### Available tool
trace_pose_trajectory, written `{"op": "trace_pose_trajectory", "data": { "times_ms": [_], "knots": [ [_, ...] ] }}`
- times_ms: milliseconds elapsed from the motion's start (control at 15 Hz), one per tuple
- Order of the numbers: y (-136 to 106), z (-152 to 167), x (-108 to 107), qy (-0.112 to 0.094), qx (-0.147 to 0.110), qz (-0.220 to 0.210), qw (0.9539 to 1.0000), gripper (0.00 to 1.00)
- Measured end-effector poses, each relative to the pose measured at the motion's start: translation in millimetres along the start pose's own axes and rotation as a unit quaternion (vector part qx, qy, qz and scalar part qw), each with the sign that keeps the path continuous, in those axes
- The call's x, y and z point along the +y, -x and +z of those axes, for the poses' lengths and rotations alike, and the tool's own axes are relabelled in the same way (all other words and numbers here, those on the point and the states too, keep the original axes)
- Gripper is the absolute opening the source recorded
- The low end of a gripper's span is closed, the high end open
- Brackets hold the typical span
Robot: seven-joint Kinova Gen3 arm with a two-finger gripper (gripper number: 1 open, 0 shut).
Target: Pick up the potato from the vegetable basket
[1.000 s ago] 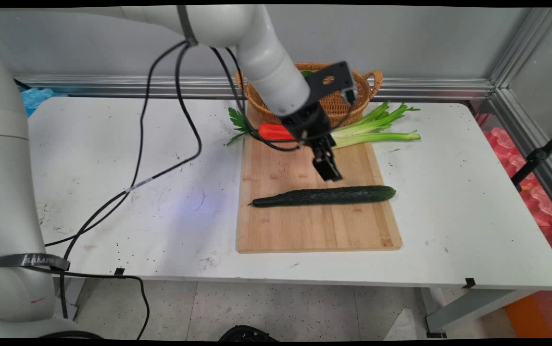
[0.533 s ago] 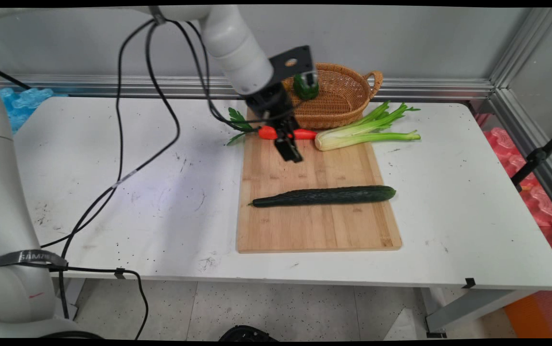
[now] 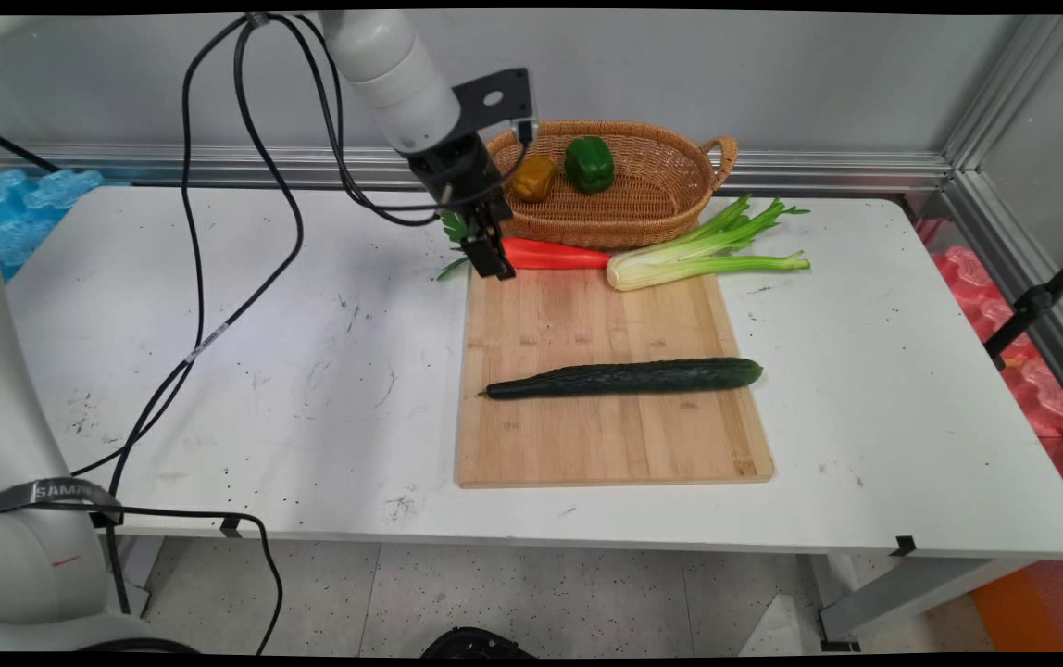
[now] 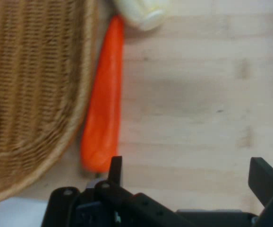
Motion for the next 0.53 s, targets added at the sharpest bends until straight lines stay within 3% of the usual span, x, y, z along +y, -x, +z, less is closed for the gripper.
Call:
{"op": "trace_pose_trajectory", "data": {
  "times_ms": [533],
  "knots": [
    [-11, 10, -52, -0.062, 0.025, -0.035, 0.9972, 1.00]
  ]
}}
